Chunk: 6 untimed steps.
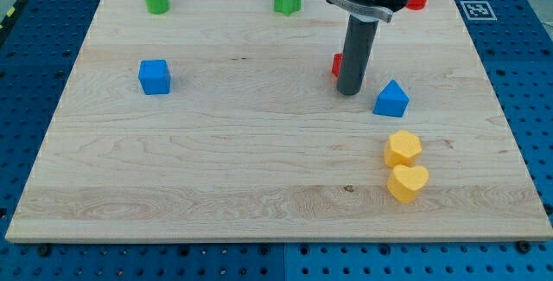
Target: Push the red star above the blue triangle
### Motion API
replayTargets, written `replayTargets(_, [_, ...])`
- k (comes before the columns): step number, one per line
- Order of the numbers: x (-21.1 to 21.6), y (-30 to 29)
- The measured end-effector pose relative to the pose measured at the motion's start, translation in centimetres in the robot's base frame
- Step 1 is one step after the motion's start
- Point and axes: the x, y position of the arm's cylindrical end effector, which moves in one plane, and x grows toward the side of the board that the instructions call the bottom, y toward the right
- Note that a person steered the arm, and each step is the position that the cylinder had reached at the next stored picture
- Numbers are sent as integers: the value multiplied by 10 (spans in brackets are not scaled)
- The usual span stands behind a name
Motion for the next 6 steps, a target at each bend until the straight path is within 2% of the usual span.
replayTargets(1, [-1,-34])
replayTargets(2, [-33,-48])
replayTargets(3, [-49,-35])
replayTargets(5, [-20,8])
replayTargets(6, [-21,27])
